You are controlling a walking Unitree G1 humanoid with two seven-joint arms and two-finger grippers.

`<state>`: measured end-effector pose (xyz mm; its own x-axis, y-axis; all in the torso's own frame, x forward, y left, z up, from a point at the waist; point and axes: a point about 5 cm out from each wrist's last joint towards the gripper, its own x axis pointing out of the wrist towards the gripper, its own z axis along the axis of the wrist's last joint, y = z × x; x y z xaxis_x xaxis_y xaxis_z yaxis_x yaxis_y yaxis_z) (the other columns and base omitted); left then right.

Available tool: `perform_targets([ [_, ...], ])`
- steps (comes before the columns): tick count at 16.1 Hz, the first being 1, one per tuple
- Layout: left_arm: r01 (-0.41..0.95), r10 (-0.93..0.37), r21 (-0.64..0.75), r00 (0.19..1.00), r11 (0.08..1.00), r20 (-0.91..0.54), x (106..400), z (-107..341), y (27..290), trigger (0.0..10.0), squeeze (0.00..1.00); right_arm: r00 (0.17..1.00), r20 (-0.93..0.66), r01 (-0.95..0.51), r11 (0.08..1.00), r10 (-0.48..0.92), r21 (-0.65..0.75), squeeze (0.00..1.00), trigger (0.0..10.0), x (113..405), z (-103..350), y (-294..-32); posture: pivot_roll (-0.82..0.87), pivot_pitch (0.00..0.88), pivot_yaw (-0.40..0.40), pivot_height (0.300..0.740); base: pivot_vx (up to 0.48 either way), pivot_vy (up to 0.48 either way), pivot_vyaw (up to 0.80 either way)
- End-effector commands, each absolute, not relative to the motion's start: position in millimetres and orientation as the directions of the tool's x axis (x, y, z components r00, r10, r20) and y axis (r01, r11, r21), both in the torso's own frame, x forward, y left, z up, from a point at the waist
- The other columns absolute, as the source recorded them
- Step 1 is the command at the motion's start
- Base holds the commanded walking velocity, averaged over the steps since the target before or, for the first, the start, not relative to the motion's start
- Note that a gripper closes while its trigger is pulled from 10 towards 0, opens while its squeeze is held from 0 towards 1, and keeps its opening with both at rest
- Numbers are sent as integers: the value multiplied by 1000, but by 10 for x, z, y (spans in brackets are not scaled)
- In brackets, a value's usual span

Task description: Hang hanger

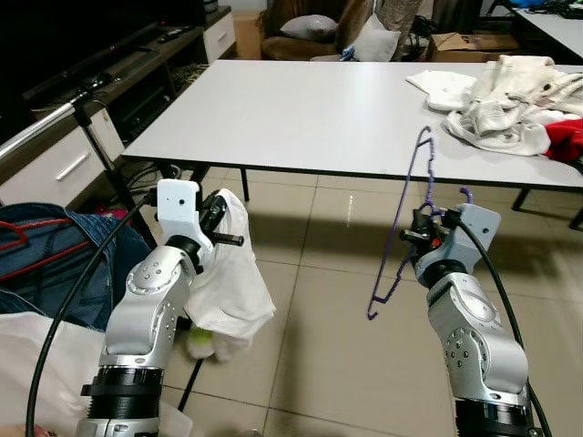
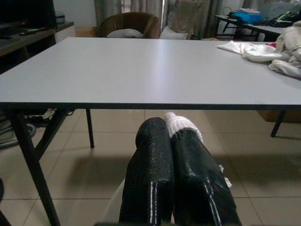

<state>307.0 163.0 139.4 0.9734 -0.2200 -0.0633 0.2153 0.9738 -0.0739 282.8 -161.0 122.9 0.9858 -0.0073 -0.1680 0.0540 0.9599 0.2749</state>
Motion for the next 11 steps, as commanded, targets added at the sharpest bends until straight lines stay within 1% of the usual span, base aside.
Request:
perform_targets([
  [1, 194, -196, -69, 980, 979, -28, 3087, 1456, 1677, 10000, 0, 991, -120, -19, 959, 55, 284, 0, 10000, 2863, 1368, -1515, -83, 0, 81, 740, 349, 0, 0],
  [4, 159, -160, -63, 987, 985, -16, 3076, 1467, 1755, 10000, 0, 984, -108, -112, 968, 139, 222, 0, 10000, 2899, 1436, -1415, -78, 0, 64, 740, 372, 0, 0],
  [6, 141, -141, -61, 990, 988, -10, 3080, 1480, 1794, 10000, 0, 980, -119, -134, 969, 161, 206, 0, 10000, 2917, 1426, -1379, -69, 0, 50, 740, 384, 0, 0],
  [11, 121, -121, -58, 993, 991, -4, 3082, 1490, 1845, 10000, 0, 972, -109, -184, 960, 210, 209, 0, 10000, 2917, 1446, -1332, -69, 0, 49, 740, 398, 0, 0],
])
